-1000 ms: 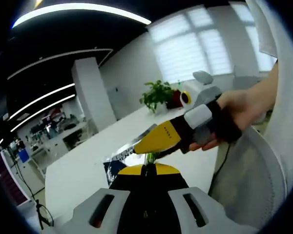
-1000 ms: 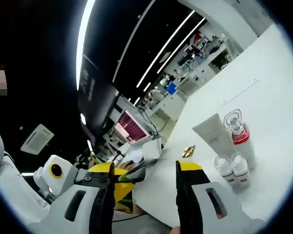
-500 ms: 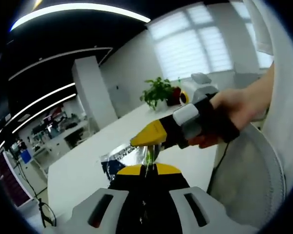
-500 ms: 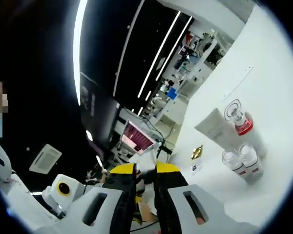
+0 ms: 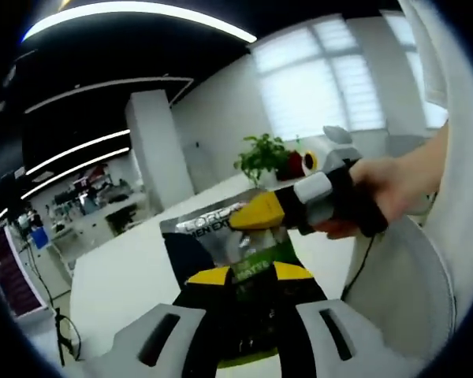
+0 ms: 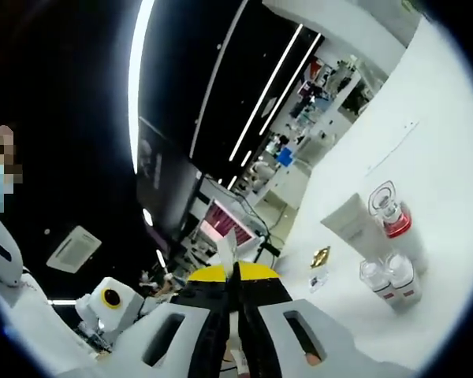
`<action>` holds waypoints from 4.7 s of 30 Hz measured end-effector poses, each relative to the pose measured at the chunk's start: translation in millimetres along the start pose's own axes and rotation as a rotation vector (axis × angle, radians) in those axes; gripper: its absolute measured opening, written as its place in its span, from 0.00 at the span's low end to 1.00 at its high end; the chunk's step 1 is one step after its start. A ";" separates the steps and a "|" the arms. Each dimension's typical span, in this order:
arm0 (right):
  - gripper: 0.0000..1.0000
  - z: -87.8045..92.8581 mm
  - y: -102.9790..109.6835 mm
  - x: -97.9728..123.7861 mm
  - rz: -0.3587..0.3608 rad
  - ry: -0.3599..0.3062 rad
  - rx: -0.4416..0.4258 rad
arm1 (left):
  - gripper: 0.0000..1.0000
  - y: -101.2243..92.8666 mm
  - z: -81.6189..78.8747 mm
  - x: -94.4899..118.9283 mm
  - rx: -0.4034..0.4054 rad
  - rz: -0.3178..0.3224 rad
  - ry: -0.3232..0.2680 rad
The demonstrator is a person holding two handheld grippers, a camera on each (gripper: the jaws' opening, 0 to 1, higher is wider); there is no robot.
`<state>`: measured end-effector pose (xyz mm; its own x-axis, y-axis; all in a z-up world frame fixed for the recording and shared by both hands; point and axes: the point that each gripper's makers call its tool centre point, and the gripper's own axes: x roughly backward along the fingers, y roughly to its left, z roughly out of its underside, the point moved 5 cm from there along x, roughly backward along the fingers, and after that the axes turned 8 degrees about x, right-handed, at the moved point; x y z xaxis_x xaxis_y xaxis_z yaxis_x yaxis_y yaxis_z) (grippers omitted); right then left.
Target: Arrange the skincare products in the storage area until every visible bottle or jar stands upright without overlapping.
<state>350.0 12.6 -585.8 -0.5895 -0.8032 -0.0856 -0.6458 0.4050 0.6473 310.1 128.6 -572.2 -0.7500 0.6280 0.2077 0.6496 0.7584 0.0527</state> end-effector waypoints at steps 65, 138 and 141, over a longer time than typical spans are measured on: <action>0.01 12.2 30.1 -8.6 -0.165 -0.082 -0.121 | 0.04 29.2 2.1 3.9 1.010 0.346 -0.225; 0.86 82.0 -37.3 -5.5 0.040 0.415 0.317 | 0.00 56.0 133.7 -21.0 0.974 0.086 0.257; 0.89 82.2 -39.8 -1.9 0.054 0.422 0.320 | 0.00 54.8 135.1 -25.7 0.974 0.095 0.264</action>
<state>336.9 33.9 -673.7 -0.4220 -0.8570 0.2959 -0.7747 0.5104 0.3732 348.1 177.6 -706.6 -0.5726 0.7239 0.3848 0.2329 0.5937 -0.7702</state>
